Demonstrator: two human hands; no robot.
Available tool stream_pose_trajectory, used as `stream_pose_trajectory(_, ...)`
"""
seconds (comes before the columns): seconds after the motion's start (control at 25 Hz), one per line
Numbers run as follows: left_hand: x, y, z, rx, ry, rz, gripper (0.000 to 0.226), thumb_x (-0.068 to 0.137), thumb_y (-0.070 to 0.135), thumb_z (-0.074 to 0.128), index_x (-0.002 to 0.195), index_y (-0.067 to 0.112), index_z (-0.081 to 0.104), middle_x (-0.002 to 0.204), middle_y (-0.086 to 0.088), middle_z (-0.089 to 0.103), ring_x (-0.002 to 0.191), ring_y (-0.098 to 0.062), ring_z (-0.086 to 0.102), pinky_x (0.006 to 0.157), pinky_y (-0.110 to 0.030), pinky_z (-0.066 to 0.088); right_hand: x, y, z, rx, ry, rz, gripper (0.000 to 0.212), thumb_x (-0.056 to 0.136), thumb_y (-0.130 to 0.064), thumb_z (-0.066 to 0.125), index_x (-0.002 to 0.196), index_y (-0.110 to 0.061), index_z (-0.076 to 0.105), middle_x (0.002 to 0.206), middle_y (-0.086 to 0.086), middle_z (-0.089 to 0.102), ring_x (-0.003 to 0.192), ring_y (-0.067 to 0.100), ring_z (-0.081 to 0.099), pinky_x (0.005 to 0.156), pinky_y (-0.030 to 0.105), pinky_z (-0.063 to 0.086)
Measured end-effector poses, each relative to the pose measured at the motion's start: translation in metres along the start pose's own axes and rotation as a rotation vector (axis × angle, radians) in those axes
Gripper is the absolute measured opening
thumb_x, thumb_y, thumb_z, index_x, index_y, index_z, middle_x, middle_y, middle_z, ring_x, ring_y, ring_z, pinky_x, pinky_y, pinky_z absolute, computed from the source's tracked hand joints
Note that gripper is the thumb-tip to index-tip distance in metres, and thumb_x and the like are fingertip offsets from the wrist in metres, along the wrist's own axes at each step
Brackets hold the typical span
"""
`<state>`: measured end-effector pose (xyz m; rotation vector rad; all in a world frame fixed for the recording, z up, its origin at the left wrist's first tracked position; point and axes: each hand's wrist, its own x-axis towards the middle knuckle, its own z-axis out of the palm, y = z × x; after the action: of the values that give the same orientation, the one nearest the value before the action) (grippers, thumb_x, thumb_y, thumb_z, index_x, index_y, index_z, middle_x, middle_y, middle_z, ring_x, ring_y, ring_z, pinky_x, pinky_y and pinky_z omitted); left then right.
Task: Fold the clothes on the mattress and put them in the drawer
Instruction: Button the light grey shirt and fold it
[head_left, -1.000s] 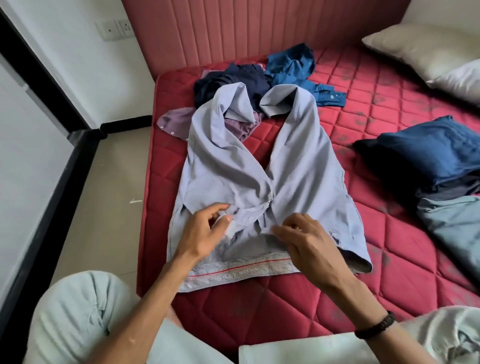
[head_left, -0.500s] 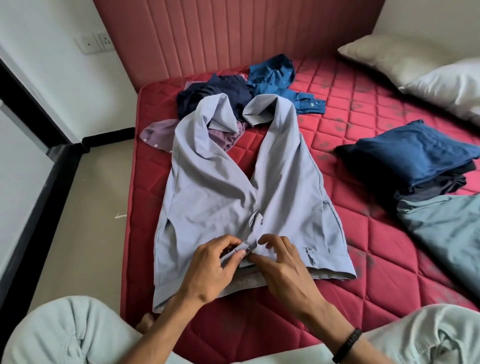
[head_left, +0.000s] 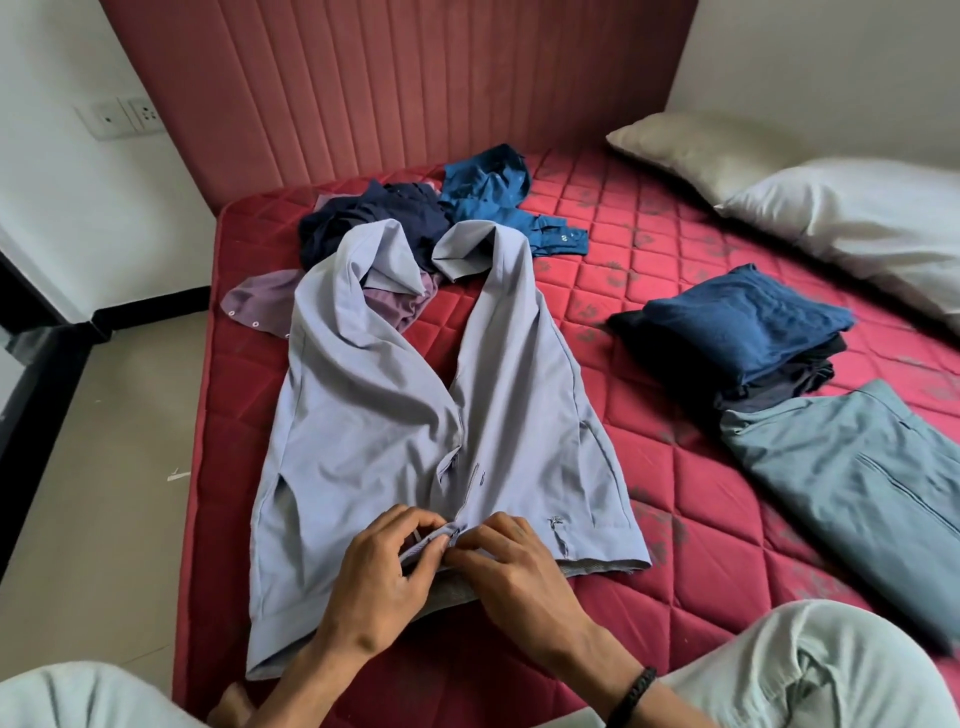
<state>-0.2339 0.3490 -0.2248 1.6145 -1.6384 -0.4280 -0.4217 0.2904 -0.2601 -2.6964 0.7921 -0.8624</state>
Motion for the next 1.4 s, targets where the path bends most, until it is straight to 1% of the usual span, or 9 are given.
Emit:
stream_pose_trajectory(0.24,0.003,-0.004,0.003,-0.094,-0.046,-0.105,0.008,0.093,0.026,0.075,0.089,0.032,0.074,0.088,0.014,0.073,0.082,-0.013,0.071,0.073,-0.033,0.056,-0.001,0.001,0.002,0.036,0.085,0.024,0.011,0.101,-0.022,0.066,0.11,-0.027,0.072,0.104,-0.013,0.067,0.09,0.017,0.059,0.079,0.034,0.049)
stream_pose_trajectory(0.4,0.004,-0.004,0.002,-0.191,-0.128,-0.158,0.008,0.094,0.025,0.074,0.094,0.032,0.078,0.092,0.014,0.075,0.089,-0.011,0.072,0.081,-0.034,0.057,-0.003,0.002,0.001,0.026,0.085,0.03,0.011,0.101,-0.023,0.065,0.108,-0.028,0.072,0.102,-0.014,0.067,0.088,0.017,0.058,0.077,0.034,0.05)
stream_pose_trajectory(0.6,0.005,-0.009,-0.002,-0.349,-0.171,-0.298,0.011,0.096,0.024,0.072,0.103,0.024,0.08,0.098,0.01,0.078,0.097,-0.008,0.073,0.092,-0.039,0.058,-0.005,0.002,0.004,-0.016,0.04,-0.002,0.031,0.092,-0.01,0.064,0.118,-0.024,0.072,0.112,-0.008,0.065,0.098,0.019,0.059,0.082,0.035,0.048)
stream_pose_trajectory(0.76,0.004,-0.017,0.001,-0.378,-0.154,-0.362,0.014,0.095,0.026,0.074,0.107,0.022,0.081,0.102,0.009,0.079,0.102,-0.01,0.074,0.097,-0.043,0.058,-0.004,0.005,0.006,0.008,0.035,-0.011,0.026,0.096,-0.015,0.06,0.116,-0.024,0.073,0.109,-0.007,0.064,0.097,0.021,0.059,0.082,0.036,0.047)
stream_pose_trajectory(0.92,0.004,-0.022,0.001,-0.382,-0.164,-0.379,0.017,0.093,0.029,0.076,0.108,0.023,0.081,0.104,0.008,0.079,0.104,-0.011,0.074,0.099,-0.045,0.057,-0.003,0.005,0.007,0.029,0.041,0.007,0.024,0.095,-0.013,0.067,0.114,-0.025,0.073,0.107,-0.008,0.064,0.095,0.021,0.059,0.082,0.035,0.047)
stream_pose_trajectory(1.04,0.004,-0.017,0.001,-0.347,-0.175,-0.34,0.016,0.092,0.026,0.077,0.107,0.023,0.081,0.1,0.011,0.079,0.101,-0.008,0.074,0.096,-0.037,0.057,-0.003,0.005,0.007,0.067,0.085,0.063,0.018,0.092,-0.013,0.074,0.106,-0.024,0.074,0.103,-0.008,0.067,0.092,0.02,0.061,0.08,0.035,0.049)
stream_pose_trajectory(1.16,0.003,-0.009,0.0,-0.24,-0.162,-0.225,0.013,0.092,0.023,0.077,0.104,0.024,0.082,0.095,0.013,0.076,0.094,-0.007,0.073,0.087,-0.032,0.057,-0.005,0.007,0.01,0.072,0.118,0.089,0.006,0.095,-0.022,0.074,0.101,-0.023,0.075,0.101,-0.009,0.069,0.091,0.018,0.061,0.08,0.034,0.05)
stream_pose_trajectory(1.28,0.002,-0.011,-0.001,-0.104,-0.157,-0.1,0.014,0.092,0.024,0.077,0.105,0.025,0.082,0.094,0.012,0.073,0.087,-0.012,0.071,0.08,-0.032,0.056,-0.004,0.009,0.009,0.063,0.13,0.131,0.009,0.097,-0.03,0.072,0.099,-0.023,0.076,0.098,-0.009,0.068,0.09,0.018,0.061,0.079,0.034,0.05)
stream_pose_trajectory(1.4,0.003,-0.013,-0.005,0.011,-0.173,0.02,0.017,0.093,0.024,0.075,0.109,0.024,0.08,0.095,0.015,0.069,0.087,-0.005,0.069,0.078,-0.028,0.055,-0.002,0.007,0.007,0.051,0.124,0.146,0.012,0.097,-0.033,0.071,0.098,-0.023,0.076,0.095,-0.009,0.067,0.088,0.019,0.061,0.078,0.035,0.05)
